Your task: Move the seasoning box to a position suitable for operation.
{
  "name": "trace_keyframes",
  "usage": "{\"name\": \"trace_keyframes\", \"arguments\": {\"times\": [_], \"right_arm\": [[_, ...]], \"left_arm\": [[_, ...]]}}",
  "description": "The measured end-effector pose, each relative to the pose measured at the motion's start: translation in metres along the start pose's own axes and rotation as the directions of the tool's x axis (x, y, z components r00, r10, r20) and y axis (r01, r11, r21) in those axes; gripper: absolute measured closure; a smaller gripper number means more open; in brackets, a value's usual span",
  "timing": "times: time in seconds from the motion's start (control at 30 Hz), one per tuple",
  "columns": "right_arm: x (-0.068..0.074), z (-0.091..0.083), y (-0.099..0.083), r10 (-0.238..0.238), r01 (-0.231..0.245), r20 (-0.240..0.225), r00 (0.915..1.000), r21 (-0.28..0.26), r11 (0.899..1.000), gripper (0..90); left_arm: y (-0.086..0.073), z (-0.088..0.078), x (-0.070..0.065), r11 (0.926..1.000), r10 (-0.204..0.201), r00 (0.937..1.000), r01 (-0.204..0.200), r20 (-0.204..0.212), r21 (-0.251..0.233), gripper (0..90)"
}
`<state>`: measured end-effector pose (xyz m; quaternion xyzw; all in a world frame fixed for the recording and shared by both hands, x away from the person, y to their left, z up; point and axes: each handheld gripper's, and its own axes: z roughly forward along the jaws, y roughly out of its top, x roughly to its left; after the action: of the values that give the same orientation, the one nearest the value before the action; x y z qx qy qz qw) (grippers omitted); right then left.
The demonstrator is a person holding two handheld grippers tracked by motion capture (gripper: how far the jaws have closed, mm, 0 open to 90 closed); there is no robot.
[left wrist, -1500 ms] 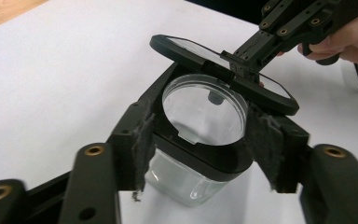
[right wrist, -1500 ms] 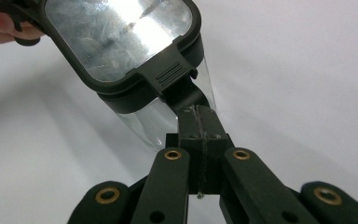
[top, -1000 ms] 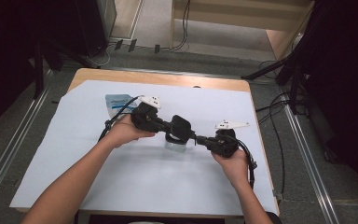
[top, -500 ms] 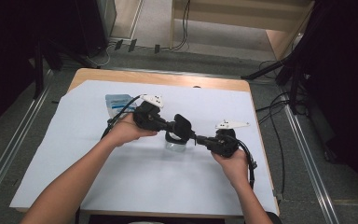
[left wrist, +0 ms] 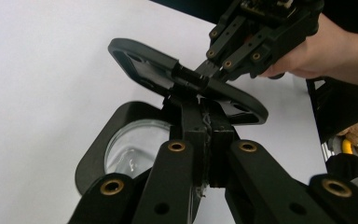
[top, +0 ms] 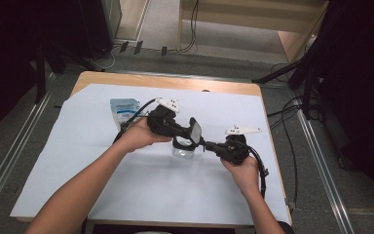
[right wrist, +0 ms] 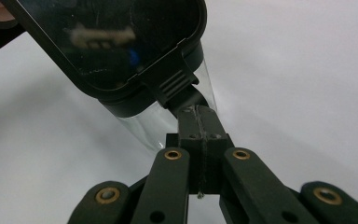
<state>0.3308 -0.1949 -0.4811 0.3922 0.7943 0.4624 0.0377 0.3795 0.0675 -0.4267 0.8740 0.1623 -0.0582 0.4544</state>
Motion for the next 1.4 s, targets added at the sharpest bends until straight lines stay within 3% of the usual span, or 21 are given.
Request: {"name": "trace_keyframes", "arguments": {"times": [1.0, 1.4], "right_arm": [[0.002, 0.001, -0.003, 0.015, -0.014, 0.014, 0.9998, -0.027, 1.000, 90.0], [0.003, -0.001, -0.004, 0.015, -0.015, 0.009, 0.9998, -0.024, 1.000, 90.0]], "left_arm": [[0.015, 0.029, -0.005, 0.9997, 0.008, 0.9989, -0.007, 0.045, -0.024, 90.0], [0.014, 0.025, -0.002, 0.9999, -0.004, 0.9993, 0.004, 0.036, -0.016, 87.6]]}}
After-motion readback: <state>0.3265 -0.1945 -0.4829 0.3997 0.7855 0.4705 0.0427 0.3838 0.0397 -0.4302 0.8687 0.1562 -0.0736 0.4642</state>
